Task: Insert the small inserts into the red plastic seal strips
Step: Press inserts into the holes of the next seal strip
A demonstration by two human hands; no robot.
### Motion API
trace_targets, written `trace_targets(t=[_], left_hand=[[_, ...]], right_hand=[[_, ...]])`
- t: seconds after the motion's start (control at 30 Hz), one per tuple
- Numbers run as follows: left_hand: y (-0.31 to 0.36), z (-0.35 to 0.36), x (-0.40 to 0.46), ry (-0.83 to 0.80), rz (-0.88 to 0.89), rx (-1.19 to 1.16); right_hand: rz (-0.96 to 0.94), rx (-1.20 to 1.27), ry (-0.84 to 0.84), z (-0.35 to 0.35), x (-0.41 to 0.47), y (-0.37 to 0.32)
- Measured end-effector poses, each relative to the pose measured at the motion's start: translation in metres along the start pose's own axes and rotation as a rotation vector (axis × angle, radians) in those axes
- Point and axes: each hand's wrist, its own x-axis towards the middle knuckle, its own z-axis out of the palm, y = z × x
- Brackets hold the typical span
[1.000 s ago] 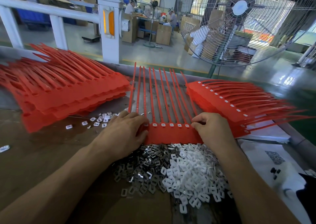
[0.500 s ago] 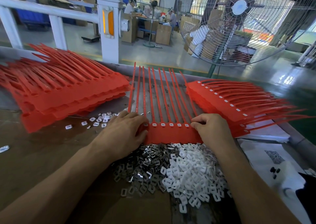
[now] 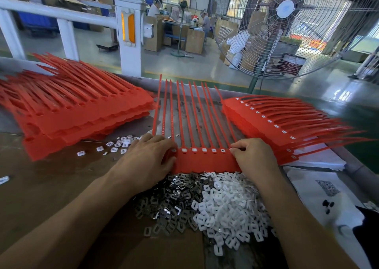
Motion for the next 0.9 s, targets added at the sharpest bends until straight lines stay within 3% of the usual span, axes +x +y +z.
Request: trace_targets(t=[0.33, 0.9], left_hand=[[0.0, 0.0, 0.0, -0.007, 0.002, -0.01], [0.002, -0.001, 0.001, -0.002, 0.004, 0.001]], right_hand=[[-0.071, -0.175, -0.1, -0.008, -0.009, -0.009], [-0.036, -0.107, -0.068, -0.014, -0.016, -0.013]])
